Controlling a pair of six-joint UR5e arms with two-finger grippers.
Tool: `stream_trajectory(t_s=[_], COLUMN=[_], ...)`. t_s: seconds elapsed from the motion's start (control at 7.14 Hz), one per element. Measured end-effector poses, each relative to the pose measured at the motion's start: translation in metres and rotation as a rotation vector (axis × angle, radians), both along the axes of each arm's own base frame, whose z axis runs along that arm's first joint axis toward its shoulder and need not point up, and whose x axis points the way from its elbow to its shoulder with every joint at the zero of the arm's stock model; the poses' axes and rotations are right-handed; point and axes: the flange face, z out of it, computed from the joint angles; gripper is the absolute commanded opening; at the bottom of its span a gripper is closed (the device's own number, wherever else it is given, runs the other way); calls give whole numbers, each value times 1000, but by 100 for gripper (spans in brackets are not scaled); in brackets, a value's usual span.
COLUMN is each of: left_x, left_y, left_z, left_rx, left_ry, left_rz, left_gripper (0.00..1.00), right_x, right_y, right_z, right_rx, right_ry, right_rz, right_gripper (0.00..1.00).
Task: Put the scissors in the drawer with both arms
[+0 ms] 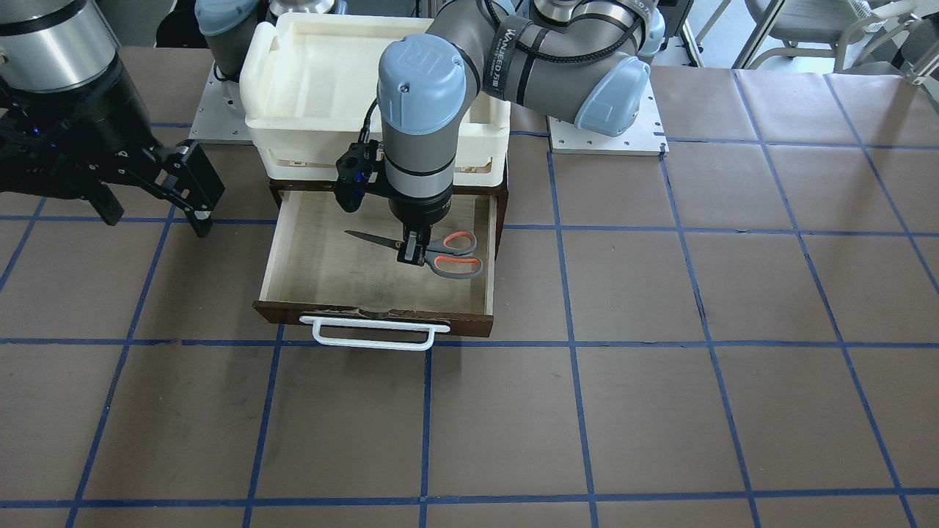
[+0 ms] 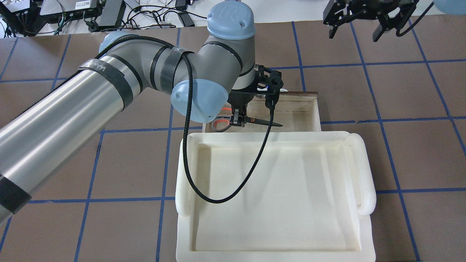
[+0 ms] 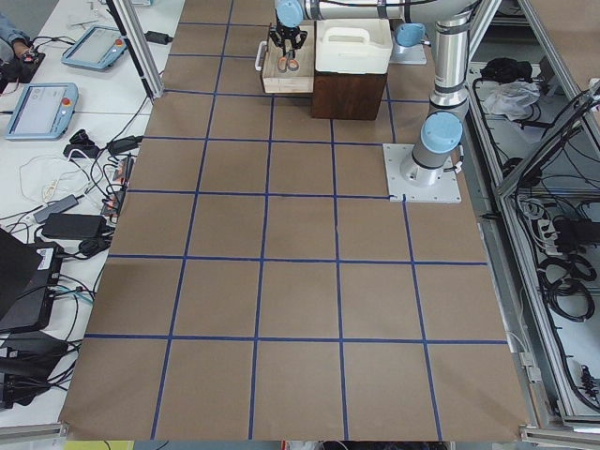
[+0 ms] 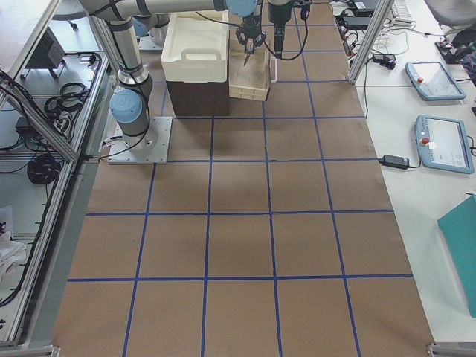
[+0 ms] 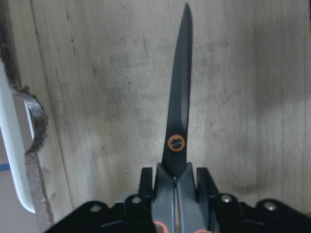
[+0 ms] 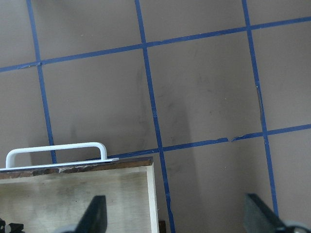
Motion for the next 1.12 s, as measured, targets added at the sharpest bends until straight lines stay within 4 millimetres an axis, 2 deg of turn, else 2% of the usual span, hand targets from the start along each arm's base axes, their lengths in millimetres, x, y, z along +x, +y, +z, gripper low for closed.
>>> stream_trajectory(t_s=[0.56,1.12], left_x=[-9,-14], left_y=[10,11], left_z=[-17,-30], left_rx=[10,1], left_ry=[-6,1], left_rz=[-19,-21], left_gripper=[0,0], right_x=[1,1], right_y=[5,12], right_z=[-5,-8], right_rx=[9,8], right_ry=[2,2], right_rz=[0,0], right_gripper=[100,100])
